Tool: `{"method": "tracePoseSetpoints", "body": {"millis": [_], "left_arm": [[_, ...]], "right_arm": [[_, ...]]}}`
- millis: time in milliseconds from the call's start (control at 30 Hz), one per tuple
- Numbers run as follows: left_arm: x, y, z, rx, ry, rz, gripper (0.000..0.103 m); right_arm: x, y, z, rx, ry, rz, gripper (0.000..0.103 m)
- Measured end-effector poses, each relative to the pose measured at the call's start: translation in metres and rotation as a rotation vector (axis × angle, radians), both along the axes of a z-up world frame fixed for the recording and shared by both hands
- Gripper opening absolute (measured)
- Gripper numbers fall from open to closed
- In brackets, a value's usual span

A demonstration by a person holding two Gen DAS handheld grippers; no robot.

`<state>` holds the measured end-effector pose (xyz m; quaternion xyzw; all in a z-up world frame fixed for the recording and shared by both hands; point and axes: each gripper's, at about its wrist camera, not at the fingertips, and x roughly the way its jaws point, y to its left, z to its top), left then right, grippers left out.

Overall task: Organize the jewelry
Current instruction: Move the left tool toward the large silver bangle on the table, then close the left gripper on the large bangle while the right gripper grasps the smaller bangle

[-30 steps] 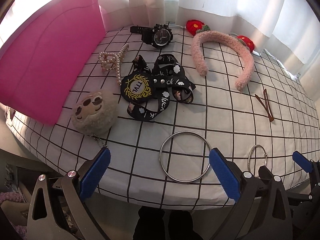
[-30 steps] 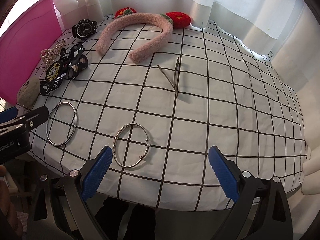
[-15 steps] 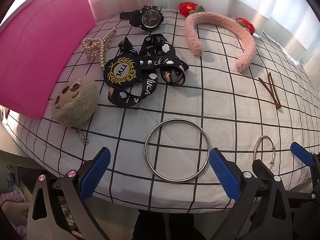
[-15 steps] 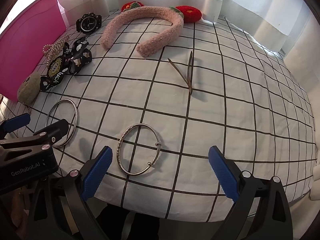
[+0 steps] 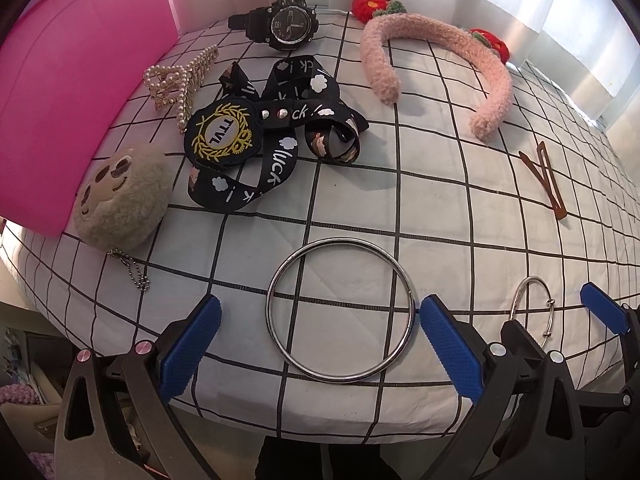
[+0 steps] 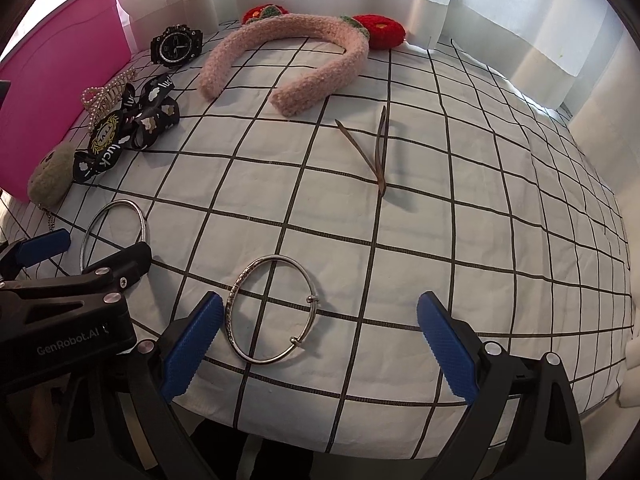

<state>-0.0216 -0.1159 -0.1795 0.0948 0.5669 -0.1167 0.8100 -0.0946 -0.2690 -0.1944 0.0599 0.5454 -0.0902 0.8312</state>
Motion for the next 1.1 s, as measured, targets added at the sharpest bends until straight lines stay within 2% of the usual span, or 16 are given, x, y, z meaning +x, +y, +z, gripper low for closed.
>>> {"method": "tracePoseSetpoints", "body": {"millis": [633,767,867,1000,1100], "left_arm": [[-0.003,0.000,0.000,-0.013,-0.021,-0.008,0.096],[-0.006,-0.004,0.004,-0.015,-0.021,-0.014,0.088],[-0.009,-0.007,0.008,-0.020,-0.032,-0.023,0.072],[-0.010,-0.007,0.010,-0.027,-0.026,-0.018,0.072],[-0.011,-0.007,0.011,-0.032,-0.029,-0.017,0.072]], "right_arm": [[-0.001,0.000,0.000,0.010,-0.005,-0.021,0.094],[-0.003,0.001,0.000,0.013,-0.005,-0.019,0.093],[-0.004,0.003,0.002,0.014,-0.003,-0.020,0.093],[-0.005,0.004,0.003,0.013,-0.006,-0.017,0.090],[-0.006,0.008,0.006,0.010,-0.016,-0.001,0.079]]}}
